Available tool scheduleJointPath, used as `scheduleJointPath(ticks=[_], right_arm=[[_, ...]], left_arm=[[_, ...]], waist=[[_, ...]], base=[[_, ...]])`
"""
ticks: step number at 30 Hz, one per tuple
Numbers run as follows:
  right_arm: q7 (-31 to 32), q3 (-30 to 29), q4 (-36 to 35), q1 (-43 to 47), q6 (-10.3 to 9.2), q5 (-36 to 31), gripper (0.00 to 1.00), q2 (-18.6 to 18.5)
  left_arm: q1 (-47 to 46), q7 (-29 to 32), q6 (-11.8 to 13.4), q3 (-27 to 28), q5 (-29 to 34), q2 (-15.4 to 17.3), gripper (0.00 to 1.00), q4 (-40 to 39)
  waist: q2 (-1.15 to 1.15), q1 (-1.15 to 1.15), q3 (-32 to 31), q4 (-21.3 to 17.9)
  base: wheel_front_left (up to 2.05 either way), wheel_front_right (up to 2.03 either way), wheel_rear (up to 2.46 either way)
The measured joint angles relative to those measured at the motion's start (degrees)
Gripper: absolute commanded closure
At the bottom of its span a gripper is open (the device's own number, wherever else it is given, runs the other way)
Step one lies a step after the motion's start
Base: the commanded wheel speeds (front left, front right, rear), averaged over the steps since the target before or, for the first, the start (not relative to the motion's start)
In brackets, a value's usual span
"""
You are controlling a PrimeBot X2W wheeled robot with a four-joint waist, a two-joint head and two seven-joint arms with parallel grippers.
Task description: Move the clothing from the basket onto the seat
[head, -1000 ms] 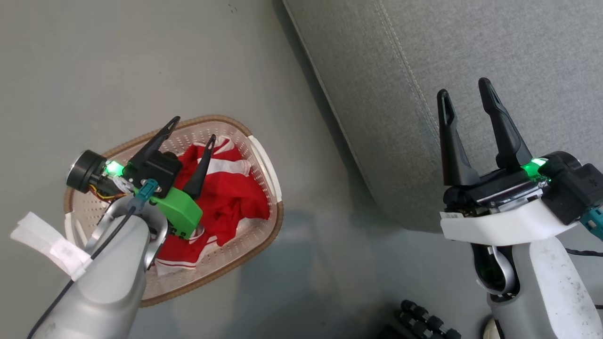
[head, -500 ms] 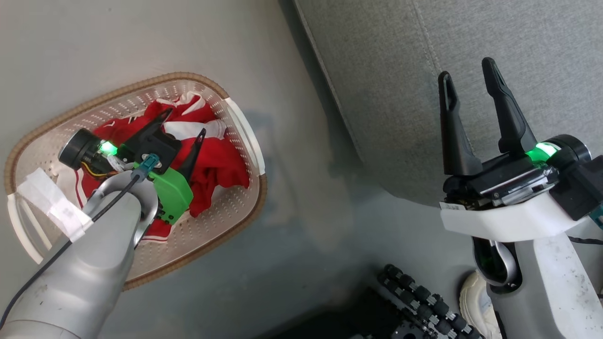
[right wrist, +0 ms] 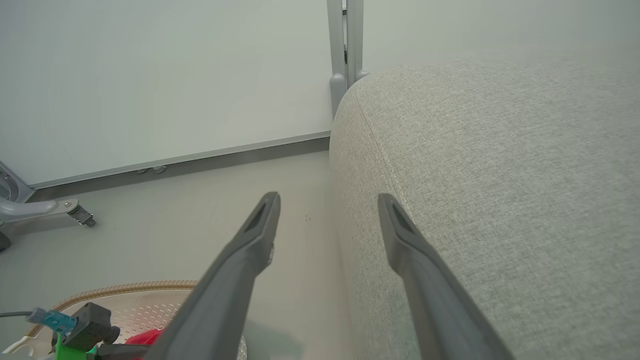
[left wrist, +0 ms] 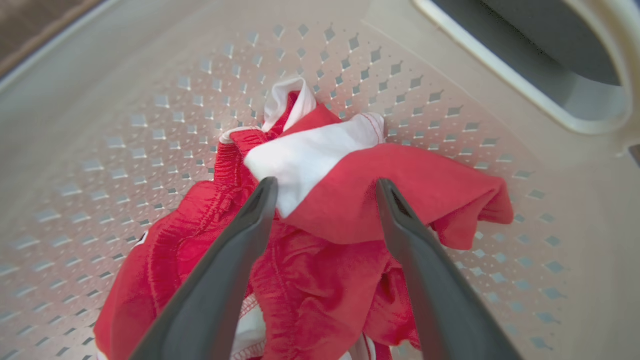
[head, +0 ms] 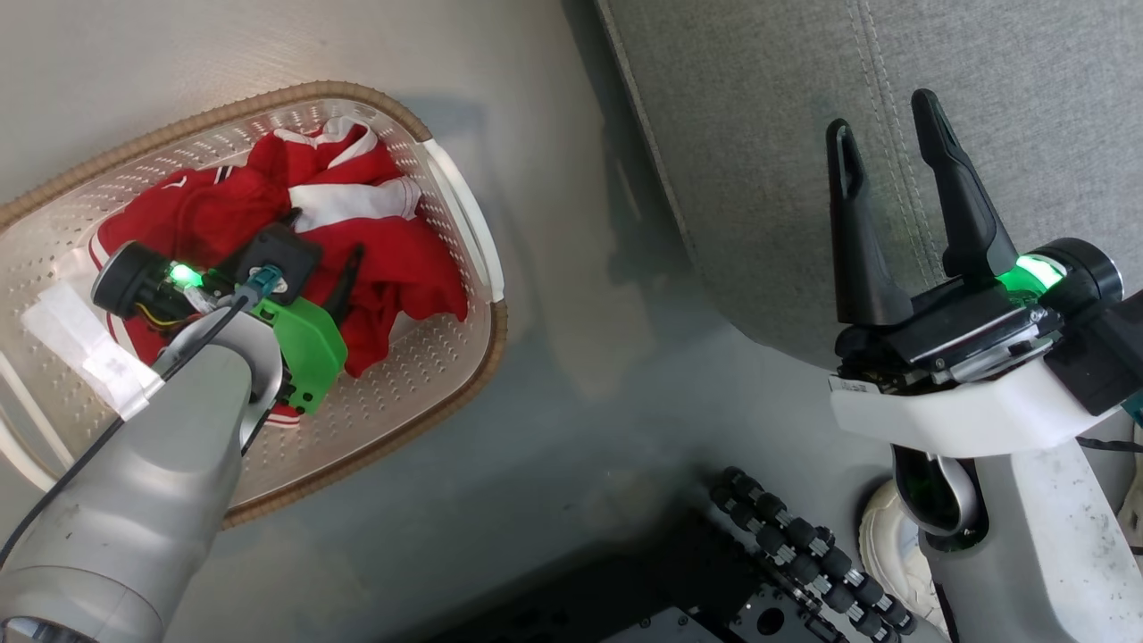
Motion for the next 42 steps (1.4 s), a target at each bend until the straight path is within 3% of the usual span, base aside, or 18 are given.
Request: scheduleJointPath(ticks=[8,19,35,36,37,38,42], right_arm=[[0.0,0.4,-0.2,-0.3,0.00,0.0,0.00,0.0],[0.0,0.9,-0.6,-0.7,0.00,-0.2,0.00,0.0],[0.0,1.4,-0.8,-0.7,0.00,-1.1,0.00,0.0],[0.0,1.4,-0.9,-0.6,0.00,-1.1,0.00,0.0],[0.0,1.3,-0.9,-0.6,0.00,-1.1,0.00,0.0],[0.0,1.4,-0.9,-0.6,0.00,-1.3,0.00,0.0],[0.0,1.5,-0.9,-0.6,0.00,-1.5,0.00,0.0]], left_arm=[[-4.3,1.9,0.0,-6.4,-4.4,-0.3,0.00,5.0],[-8.2,3.1,0.0,-10.0,-5.6,-2.1,0.00,10.4],[-10.8,3.5,0.0,-17.9,-12.6,-4.1,0.00,7.4],[-11.0,3.5,0.0,-18.5,-13.1,-4.2,0.05,7.3],[-11.2,3.2,0.0,-19.0,-13.3,-4.3,0.63,7.1],[-11.5,3.0,0.0,-19.5,-14.1,-4.6,1.00,7.1],[-12.2,2.7,0.0,-21.5,-15.1,-4.9,1.00,6.8]], waist=[[0.00,0.00,2.4,0.0],[0.00,0.00,3.9,0.9],[0.00,0.00,5.5,2.4],[0.00,0.00,5.7,2.5],[0.00,0.00,5.8,2.7],[0.00,0.00,5.9,2.9],[0.00,0.00,6.3,3.4]], base=[[0.00,0.00,0.00],[0.00,0.00,0.00],[0.00,0.00,0.00],[0.00,0.00,0.00],[0.00,0.00,0.00],[0.00,0.00,0.00],[0.00,0.00,0.00]])
